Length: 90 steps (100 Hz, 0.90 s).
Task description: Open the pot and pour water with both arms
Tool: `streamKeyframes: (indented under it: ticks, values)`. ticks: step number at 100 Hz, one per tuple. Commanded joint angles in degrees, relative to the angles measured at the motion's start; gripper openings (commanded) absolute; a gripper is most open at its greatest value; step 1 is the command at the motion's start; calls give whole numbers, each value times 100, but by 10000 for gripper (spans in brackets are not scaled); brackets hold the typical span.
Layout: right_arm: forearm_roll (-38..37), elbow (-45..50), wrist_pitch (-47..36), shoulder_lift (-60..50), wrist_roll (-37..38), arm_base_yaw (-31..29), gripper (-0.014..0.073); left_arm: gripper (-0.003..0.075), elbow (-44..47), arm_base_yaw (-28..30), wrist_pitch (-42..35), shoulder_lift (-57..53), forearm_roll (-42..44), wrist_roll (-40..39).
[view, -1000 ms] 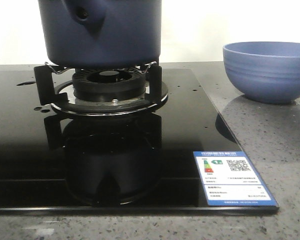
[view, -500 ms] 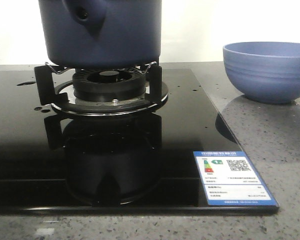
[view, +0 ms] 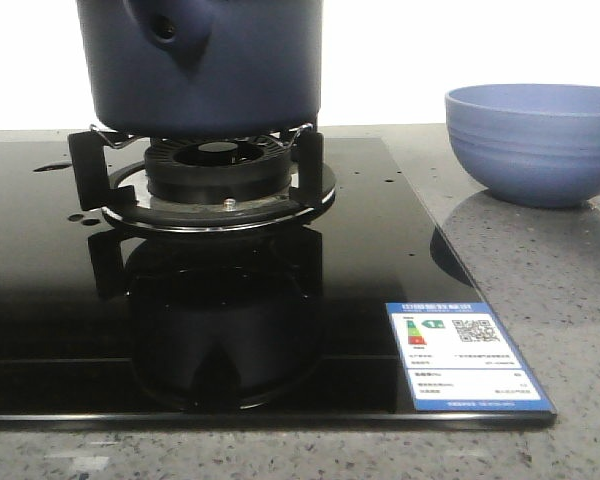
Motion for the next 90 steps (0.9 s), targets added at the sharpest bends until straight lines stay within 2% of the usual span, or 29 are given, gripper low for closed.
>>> streamKeyframes:
  ticks: [1,19,35,90]
  values:
    - [258,577,-353,-523,-243,-27,-50,-20,624,-96,-216,-453,-388,118]
    - [268,1618,-815,-1387,-243,-27,-51,-20,1693,-96,-323,-1427,-814,118]
    - [282,1977,-1047,-1618,-243,-27,-51,-20,2113,-84,-467,-1996,-1178,118]
    - [347,2177,-839,-1618,-243,-27,-51,-20,2172,-84,-455,-2102,-1316,118]
